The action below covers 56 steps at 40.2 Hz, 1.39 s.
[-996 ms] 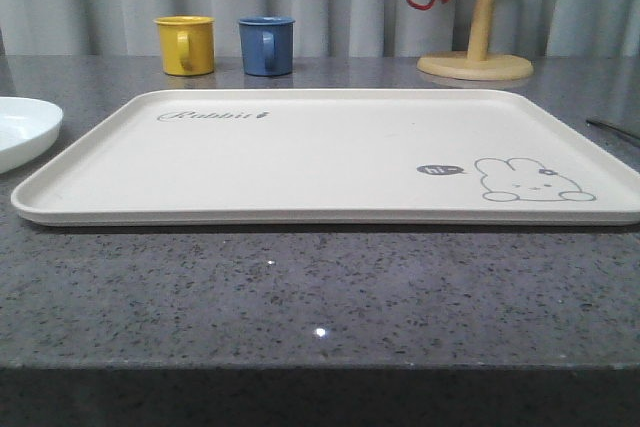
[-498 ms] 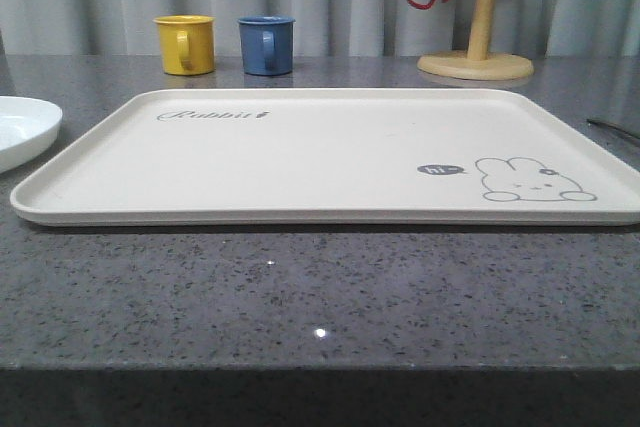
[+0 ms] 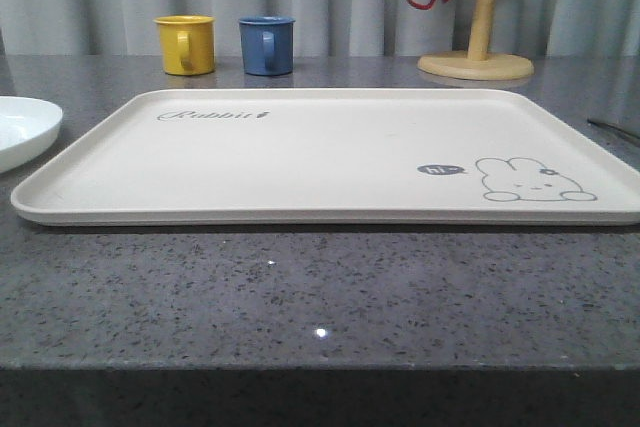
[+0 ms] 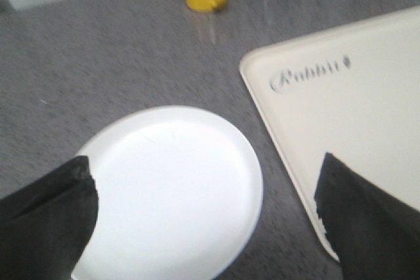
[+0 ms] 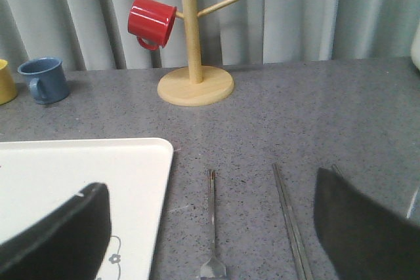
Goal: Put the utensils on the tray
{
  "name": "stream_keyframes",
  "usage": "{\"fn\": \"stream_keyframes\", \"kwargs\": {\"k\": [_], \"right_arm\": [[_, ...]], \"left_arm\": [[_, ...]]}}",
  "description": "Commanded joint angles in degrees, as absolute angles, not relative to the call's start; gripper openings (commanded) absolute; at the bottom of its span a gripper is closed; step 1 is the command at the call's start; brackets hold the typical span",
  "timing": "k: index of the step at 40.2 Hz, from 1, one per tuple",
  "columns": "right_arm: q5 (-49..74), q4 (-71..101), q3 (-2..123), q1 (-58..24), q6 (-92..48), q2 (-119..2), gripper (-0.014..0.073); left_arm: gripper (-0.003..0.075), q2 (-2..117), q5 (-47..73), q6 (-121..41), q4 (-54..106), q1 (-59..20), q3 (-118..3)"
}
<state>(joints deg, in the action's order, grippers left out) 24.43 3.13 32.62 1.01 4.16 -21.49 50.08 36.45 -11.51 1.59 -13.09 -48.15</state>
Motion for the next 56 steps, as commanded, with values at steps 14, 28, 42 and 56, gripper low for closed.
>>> {"fn": "stream_keyframes", "kwargs": {"k": [14, 28, 42, 56], "right_arm": [[20.21, 3.28, 34.66, 1.3, 3.84, -22.33, 0.0646], [20.21, 3.28, 34.66, 1.3, 3.84, -22.33, 0.0646], [20.21, 3.28, 34.66, 1.3, 3.84, -22.33, 0.0646], [20.21, 3.28, 34.66, 1.3, 3.84, -22.33, 0.0646]], "left_arm": [[0.064, 74.28, 56.17, -13.16, -3.39, -16.21, -60.38], [0.0638, 82.75, 51.56, -13.16, -3.67, -16.21, -60.38], [0.0207, 83.16, 53.81, -13.16, -3.67, -16.21, -60.38], [-0.0018, 81.59, 53.49, -13.16, -4.27, -16.43, -63.12]]}}
